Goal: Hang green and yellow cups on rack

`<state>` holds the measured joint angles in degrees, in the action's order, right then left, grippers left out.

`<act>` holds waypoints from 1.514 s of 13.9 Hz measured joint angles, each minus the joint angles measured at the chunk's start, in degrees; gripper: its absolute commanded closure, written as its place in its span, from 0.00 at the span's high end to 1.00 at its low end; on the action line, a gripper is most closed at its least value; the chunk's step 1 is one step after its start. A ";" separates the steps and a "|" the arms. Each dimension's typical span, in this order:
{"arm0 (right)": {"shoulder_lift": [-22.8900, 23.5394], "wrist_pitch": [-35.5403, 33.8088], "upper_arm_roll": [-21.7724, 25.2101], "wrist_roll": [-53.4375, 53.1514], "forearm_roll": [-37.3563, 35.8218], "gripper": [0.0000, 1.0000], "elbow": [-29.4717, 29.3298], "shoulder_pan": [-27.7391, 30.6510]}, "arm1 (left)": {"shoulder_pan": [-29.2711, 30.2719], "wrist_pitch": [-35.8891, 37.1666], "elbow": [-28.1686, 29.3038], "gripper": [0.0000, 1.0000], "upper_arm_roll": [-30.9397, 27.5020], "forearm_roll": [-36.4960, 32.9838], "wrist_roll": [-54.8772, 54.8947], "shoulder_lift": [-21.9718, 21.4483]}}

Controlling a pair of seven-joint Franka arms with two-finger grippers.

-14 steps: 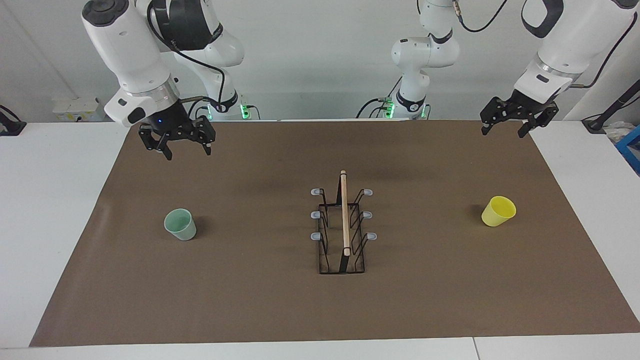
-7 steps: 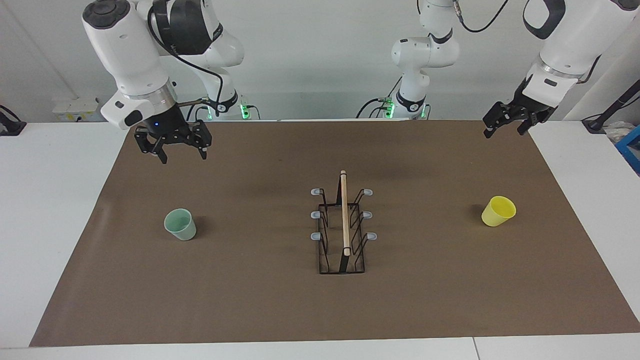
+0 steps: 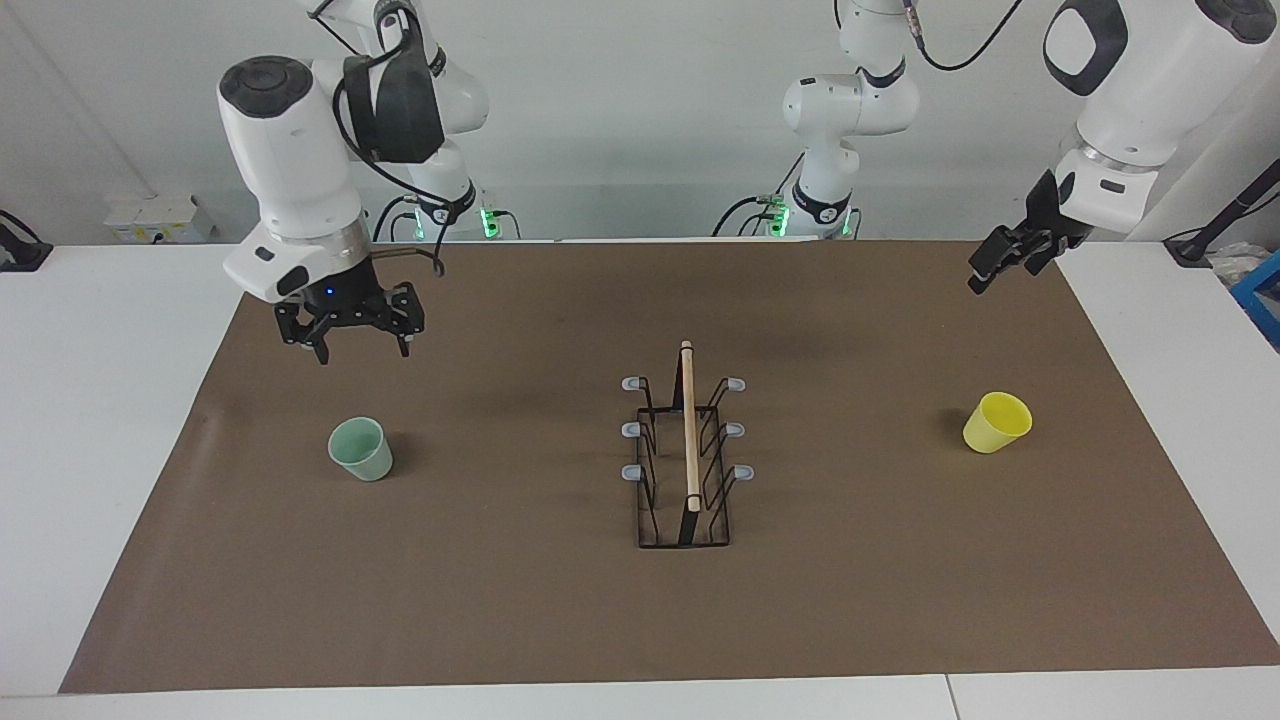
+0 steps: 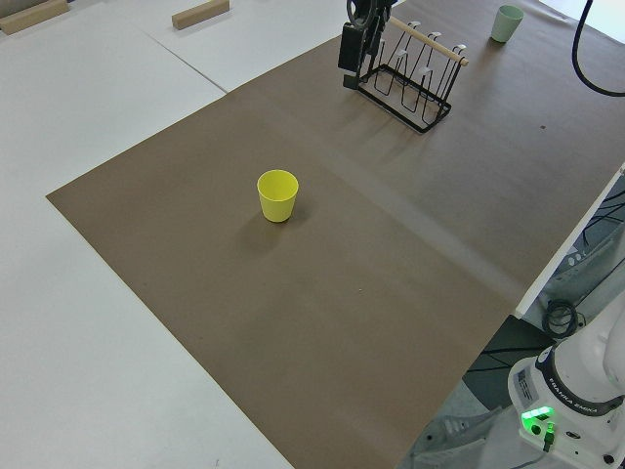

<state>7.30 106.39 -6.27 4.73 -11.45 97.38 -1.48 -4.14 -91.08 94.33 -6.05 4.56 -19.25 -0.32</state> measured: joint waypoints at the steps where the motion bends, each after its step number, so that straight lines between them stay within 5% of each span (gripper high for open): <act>1: 1.45 0.17 -0.01 2.83 -2.35 1.00 0.11 -0.40 | 0.01 -0.13 -0.03 1.00 -0.93 1.59 -2.60 0.82; 15: 4.74 -6.22 -0.19 33.65 -33.65 1.00 6.20 -6.70 | 0.70 -1.17 -15.21 1.00 -20.97 31.42 -36.18 27.85; 21: 8.42 -1.77 -0.22 38.44 -40.61 1.00 8.62 -8.25 | 7.60 -2.71 -20.48 1.00 -21.74 39.31 -40.06 37.81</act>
<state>15.72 104.62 -6.50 43.17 -52.05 105.99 -9.73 3.46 -93.79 73.85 -27.79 43.87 -59.31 37.49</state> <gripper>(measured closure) 0.000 0.000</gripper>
